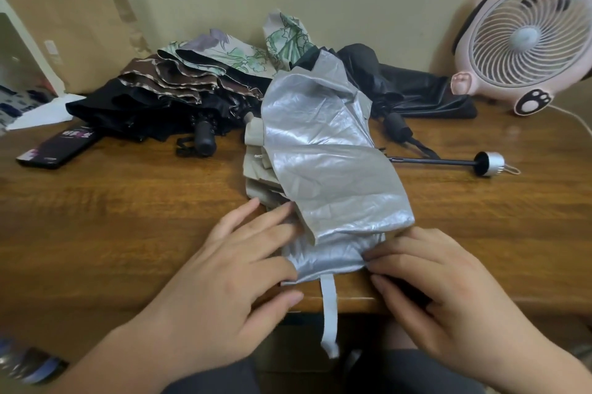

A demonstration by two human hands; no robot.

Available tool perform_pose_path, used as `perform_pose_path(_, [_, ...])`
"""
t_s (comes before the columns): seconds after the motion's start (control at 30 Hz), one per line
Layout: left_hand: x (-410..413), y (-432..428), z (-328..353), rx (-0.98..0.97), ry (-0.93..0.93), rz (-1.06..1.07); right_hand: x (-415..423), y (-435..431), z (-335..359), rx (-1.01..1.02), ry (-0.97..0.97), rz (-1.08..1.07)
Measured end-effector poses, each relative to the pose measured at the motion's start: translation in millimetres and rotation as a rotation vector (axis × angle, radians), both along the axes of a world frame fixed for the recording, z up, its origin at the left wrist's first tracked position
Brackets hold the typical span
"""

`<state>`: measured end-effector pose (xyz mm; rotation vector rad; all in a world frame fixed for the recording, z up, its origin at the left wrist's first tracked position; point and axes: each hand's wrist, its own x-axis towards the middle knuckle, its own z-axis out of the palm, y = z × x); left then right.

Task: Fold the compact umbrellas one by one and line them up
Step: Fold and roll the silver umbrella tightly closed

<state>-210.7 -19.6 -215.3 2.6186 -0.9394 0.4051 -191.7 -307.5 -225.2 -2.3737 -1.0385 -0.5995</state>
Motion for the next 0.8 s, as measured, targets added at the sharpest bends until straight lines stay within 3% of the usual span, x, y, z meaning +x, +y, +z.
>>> perform_pose_path(0.1, [-2.6, -1.4, 1.1, -0.020, 0.025, -0.008, -7.6, 0.0, 2.5, 0.188, -0.028, -0.054])
perform_pose_path(0.2, [-3.6, -1.5, 1.3, -0.061, 0.042, -0.010, -8.2, 5.1, 7.5, 0.551, -0.005, -0.304])
perform_pose_path(0.27, [-3.8, 0.0, 0.0, -0.143, 0.036, -0.021, -2.0, 9.4, 14.0, 0.807, 0.176, -0.393])
perform_pose_path(0.33, [-2.8, 0.8, -1.1, -0.212, 0.016, -0.027, 3.3, 14.8, 22.0, 0.960, 0.424, -0.289])
perform_pose_path(0.43, [-2.1, -5.4, 3.5, -0.353, 0.053, -0.009, 5.9, 26.5, 28.1, 1.002, 0.633, -0.229])
perform_pose_path(0.6, [-1.7, -21.5, 16.2, -0.606, 0.155, 0.227, 12.1, 29.8, 20.8, 1.072, 0.609, -0.423])
perform_pose_path(0.8, [-2.0, -40.4, 17.2, -0.653, 0.423, 0.332, 9.9, 35.5, 19.9, 1.069, 0.638, -0.289])
